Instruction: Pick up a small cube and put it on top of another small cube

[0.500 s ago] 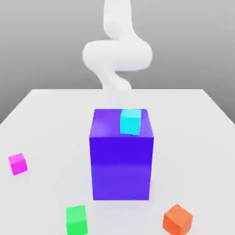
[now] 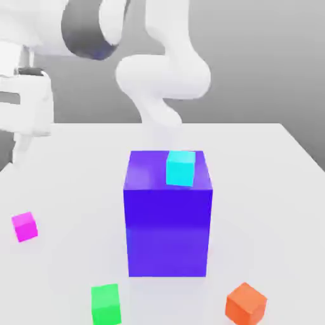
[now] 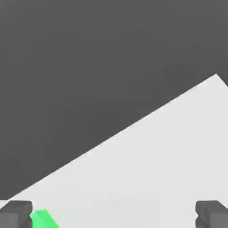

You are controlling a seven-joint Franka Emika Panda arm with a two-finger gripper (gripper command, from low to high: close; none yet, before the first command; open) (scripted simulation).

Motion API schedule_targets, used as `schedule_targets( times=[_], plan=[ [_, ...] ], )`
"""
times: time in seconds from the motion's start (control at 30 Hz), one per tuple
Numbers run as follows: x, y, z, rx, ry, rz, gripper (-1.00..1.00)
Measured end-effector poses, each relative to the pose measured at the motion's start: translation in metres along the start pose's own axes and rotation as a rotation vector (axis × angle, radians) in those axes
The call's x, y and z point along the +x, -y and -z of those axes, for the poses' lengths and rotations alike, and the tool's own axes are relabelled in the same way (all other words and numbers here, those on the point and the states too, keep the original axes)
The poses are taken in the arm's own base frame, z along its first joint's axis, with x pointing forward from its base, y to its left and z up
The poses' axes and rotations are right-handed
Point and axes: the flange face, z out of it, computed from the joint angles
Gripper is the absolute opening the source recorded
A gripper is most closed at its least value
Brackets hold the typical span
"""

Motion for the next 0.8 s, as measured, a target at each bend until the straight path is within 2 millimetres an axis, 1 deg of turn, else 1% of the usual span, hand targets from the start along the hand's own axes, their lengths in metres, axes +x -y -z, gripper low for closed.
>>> schedule_targets(
  times=[0.07, 0.1, 0.17, 0.23, 0.27, 0.33, 0.43, 0.47, 0.63, 0.67, 0.73, 0.8],
  plan=[
    [0.015, -0.038, -0.036, -0.058, 0.022, -0.077, 0.0],
    [0.025, -0.064, -0.052, -0.089, 0.031, -0.133, 0.0],
    [0.031, -0.105, -0.084, -0.146, 0.056, -0.206, 0.0],
    [0.031, -0.146, -0.113, -0.201, 0.083, -0.274, 0.0],
    [0.029, -0.158, -0.125, -0.218, 0.092, -0.292, 0.0],
    [0.026, -0.171, -0.147, -0.232, 0.097, -0.305, 0.0],
    [0.022, -0.18, -0.179, -0.236, 0.099, -0.309, 0.0],
    [0.02, -0.183, -0.188, -0.236, 0.099, -0.31, -1.0],
    [0.02, -0.183, -0.188, -0.237, 0.1, -0.31, -1.0],
    [0.018, -0.184, -0.193, -0.236, 0.101, -0.31, -1.0],
    [0.021, -0.181, -0.183, -0.237, 0.1, -0.31, -1.0],
    [0.024, -0.177, -0.165, -0.237, 0.1, -0.309, -1.0]
  ],
)
